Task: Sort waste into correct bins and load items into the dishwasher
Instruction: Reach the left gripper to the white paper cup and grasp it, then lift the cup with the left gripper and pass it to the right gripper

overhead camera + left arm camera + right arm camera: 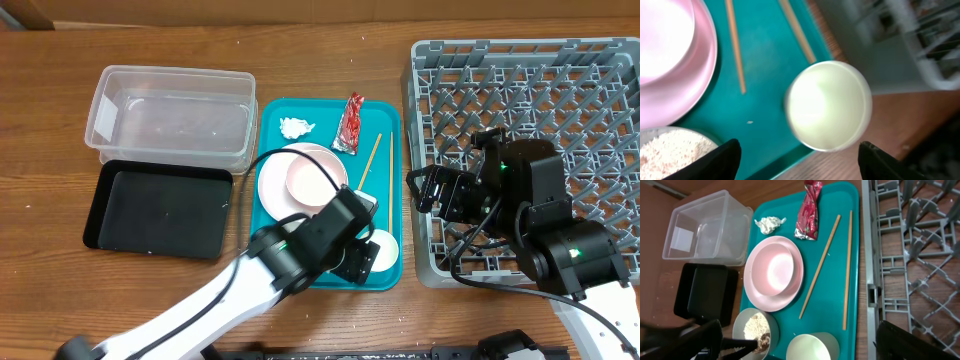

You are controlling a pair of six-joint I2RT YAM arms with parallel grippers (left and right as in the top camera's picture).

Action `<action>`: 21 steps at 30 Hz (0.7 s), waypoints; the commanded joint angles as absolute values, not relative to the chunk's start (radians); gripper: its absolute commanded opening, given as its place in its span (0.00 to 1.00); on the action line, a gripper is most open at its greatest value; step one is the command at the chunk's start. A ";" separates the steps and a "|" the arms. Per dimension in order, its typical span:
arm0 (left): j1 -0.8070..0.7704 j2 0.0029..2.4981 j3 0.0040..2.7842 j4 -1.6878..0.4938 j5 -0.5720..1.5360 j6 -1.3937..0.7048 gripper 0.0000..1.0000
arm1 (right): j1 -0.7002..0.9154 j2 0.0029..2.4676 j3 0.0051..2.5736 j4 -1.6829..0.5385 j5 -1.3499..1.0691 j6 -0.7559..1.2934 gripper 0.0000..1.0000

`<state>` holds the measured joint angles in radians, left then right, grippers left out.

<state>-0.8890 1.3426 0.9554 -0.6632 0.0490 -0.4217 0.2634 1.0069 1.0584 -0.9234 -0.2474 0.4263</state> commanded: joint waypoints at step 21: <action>-0.709 1.547 1.176 -0.796 0.220 -0.449 0.04 | 0.264 0.991 1.084 -0.975 -0.228 0.446 1.00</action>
